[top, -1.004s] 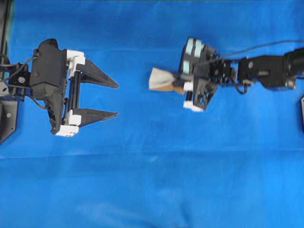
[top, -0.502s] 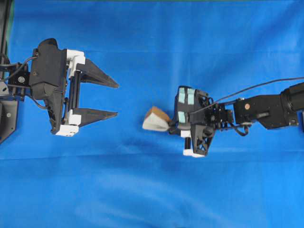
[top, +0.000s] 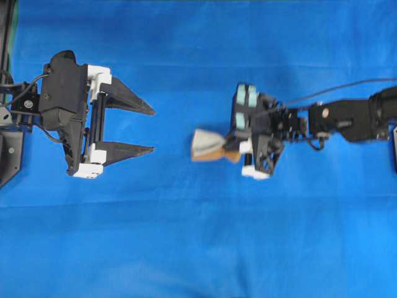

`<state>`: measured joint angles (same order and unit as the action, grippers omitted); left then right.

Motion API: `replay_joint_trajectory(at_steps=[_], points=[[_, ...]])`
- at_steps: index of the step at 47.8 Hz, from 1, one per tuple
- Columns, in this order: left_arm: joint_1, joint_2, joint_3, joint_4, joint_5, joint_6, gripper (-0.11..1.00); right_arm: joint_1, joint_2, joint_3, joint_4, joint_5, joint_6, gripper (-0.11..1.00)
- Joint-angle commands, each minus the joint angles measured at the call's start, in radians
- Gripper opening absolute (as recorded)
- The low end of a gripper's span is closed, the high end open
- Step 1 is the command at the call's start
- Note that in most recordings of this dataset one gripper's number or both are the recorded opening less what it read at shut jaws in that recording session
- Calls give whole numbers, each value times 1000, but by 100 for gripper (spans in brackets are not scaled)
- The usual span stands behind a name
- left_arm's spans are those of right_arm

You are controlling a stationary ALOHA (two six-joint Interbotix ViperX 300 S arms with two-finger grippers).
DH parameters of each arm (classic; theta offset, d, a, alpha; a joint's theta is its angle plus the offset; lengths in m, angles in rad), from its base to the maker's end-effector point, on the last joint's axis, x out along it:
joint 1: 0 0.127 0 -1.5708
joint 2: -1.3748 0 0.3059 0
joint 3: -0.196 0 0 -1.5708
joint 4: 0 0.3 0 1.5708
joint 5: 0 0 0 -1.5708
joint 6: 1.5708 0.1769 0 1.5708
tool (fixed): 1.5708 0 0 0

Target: Hand over the sponge with the left arm and wipe it with the right arm.

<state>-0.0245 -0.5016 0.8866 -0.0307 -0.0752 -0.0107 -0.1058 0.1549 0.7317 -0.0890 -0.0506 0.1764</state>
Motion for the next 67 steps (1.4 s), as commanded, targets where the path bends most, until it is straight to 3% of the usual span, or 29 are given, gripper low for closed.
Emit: replay_joint_trajectory(at_steps=[1,10,24,32,50,59,67], points=[[-3,-3,-12,2,-8,-2,76,-107,-26,9,-37,3,-3,14],[-3,-2,-14,2,-8,-2,76,-218,-29,0,-92,2,-3,14],[-3,0,-15,0,-8,0,76,-215,-29,2,-101,3,6,14],[-3,0,-14,2,-8,-2,76,-117,-28,3,-71,2,15,14],[-3,0,-14,2,-8,-2,76,201,-14,-34,101,6,15,14],[-3,6,-15,2,-8,-2,76,281,-14,-57,141,18,15,14],[-3,9,-17,2,-8,-3,76,290,-14,-69,144,37,14,14]])
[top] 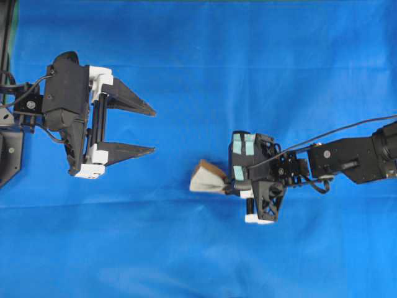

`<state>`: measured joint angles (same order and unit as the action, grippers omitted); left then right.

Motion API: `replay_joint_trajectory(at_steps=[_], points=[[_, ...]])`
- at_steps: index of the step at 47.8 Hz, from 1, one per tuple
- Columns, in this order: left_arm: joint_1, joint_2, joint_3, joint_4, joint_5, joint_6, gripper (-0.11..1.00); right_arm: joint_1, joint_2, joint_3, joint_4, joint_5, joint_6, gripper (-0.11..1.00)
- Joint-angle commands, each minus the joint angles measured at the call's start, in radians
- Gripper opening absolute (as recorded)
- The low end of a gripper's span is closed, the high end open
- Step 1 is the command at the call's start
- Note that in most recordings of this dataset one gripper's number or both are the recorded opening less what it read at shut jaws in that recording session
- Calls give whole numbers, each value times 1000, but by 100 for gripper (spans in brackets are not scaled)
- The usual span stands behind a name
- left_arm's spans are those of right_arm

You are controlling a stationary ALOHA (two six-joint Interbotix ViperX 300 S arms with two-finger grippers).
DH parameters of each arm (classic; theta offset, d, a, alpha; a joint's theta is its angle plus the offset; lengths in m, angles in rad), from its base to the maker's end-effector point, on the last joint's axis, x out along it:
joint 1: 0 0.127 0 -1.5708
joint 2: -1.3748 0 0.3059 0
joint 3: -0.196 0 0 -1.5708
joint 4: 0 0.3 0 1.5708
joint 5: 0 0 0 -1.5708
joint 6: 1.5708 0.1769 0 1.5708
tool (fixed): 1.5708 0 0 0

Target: Hand over the sponge with the left arm and wipe it with the right arm.

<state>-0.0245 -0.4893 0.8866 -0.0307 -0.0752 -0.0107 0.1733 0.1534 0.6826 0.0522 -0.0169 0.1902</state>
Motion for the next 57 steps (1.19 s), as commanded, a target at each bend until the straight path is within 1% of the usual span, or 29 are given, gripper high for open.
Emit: replay_joint_trajectory(at_steps=[1,9,14,17,23,29,33,38,50,57], points=[[-3,-3,-17,2,-8,-3,76,8,-12,-18,2,5,0,14],[-3,-3,-18,0,-14,-2,76,-54,-12,-8,-17,6,-14,14],[-3,-3,-18,2,-15,-2,76,-120,-12,8,-55,8,-15,14],[-3,-3,-17,2,-14,-3,76,-175,-14,18,-86,6,-15,14],[-3,-3,-17,0,-15,-5,76,-267,-14,25,-127,5,-15,14],[-3,-3,-15,0,-14,-5,76,-328,-14,23,-161,2,-15,14],[-3,-3,-15,2,-14,-5,76,-341,-14,21,-173,0,-15,14],[-3,-3,-14,2,-14,-5,76,-339,-12,23,-175,0,-15,14],[-3,-3,-14,2,-14,-2,76,-302,-12,21,-173,-3,-8,14],[-3,-3,-12,2,-15,-2,76,-298,-14,25,-172,-14,-6,14]])
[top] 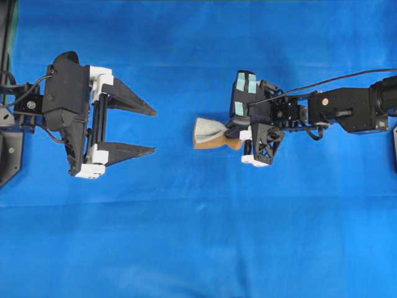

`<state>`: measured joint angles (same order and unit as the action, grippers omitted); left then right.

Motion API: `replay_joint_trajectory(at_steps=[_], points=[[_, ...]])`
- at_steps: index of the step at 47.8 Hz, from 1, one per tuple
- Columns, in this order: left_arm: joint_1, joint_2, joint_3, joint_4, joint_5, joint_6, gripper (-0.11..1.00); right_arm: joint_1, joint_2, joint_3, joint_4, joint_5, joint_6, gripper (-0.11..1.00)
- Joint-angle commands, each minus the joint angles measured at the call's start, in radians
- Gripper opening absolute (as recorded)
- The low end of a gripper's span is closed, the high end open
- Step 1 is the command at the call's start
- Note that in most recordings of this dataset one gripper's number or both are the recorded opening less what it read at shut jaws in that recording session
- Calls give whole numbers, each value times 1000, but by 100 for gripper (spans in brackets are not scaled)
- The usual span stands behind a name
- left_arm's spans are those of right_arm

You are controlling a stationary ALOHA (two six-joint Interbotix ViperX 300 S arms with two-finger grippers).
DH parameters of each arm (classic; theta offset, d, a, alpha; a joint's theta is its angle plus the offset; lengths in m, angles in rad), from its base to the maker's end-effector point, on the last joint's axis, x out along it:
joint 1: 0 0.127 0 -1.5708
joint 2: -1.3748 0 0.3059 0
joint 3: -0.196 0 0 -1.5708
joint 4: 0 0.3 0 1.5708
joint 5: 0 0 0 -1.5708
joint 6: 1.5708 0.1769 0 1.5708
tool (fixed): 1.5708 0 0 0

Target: Hand over the sponge with the left arm and wipe it with the right arm.

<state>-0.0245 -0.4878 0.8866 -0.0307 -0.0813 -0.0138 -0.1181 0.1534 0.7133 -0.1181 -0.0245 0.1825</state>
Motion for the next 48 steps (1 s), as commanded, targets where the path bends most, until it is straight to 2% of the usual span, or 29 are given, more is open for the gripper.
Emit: replay_joint_trajectory(at_steps=[1,15,17,23,27,41,48], points=[[-3,-5,-12,2,-8,0,76,-6,-12,-6,-2,-8,2,14],[-3,-5,-12,2,-8,0,76,8,-14,-17,-2,-5,3,14],[-3,-5,-12,2,-9,0,76,11,-14,-18,-2,-2,3,22],[-3,-5,-12,2,-8,2,76,29,-14,-21,-2,20,6,59],[-3,-5,-12,2,-9,3,76,38,-15,-29,6,34,9,72],[-3,-5,-11,2,-8,3,76,60,-86,-38,12,51,8,74],[-3,-5,-11,2,-8,5,76,63,-141,-43,9,98,8,74]])
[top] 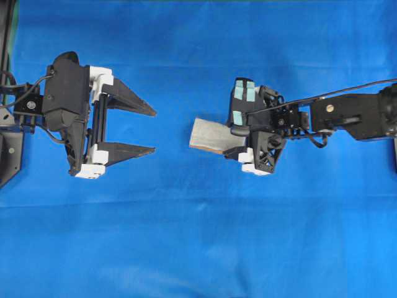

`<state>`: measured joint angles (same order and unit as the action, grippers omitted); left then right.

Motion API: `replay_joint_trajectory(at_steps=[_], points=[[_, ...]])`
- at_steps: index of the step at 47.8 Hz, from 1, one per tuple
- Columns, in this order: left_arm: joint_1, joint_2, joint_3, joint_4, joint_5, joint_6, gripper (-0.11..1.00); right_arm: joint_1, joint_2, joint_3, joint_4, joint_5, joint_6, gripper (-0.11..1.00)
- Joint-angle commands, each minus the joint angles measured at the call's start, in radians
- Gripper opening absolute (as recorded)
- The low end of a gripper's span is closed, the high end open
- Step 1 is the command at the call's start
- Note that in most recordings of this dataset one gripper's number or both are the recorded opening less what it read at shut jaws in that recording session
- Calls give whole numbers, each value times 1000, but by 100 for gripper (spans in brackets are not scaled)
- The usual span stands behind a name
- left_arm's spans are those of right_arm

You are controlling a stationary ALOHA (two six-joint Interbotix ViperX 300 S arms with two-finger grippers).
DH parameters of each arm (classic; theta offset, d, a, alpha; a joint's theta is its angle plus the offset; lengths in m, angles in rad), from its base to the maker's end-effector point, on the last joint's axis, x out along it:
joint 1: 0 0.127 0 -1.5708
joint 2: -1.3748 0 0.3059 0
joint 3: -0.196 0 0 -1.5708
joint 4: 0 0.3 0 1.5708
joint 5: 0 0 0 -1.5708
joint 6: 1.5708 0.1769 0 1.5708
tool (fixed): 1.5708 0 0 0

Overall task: Hand over the sponge with the left arm and wipe it with the right arm.
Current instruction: 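Lower the sponge to the table and open the right gripper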

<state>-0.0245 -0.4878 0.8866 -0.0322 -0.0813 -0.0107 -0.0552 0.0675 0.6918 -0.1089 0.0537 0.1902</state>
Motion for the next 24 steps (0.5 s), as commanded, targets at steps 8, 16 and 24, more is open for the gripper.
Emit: replay_joint_trajectory(at_steps=[8,16,24], points=[[-3,-5,-11,3,-9,2,76,0,-130,-37,-3,91,-9,74],[-3,-5,-12,2,-8,0,76,0,-238,-46,-11,144,-11,74],[-3,-5,-11,2,-8,-2,76,3,-344,-31,-15,153,-14,74]])
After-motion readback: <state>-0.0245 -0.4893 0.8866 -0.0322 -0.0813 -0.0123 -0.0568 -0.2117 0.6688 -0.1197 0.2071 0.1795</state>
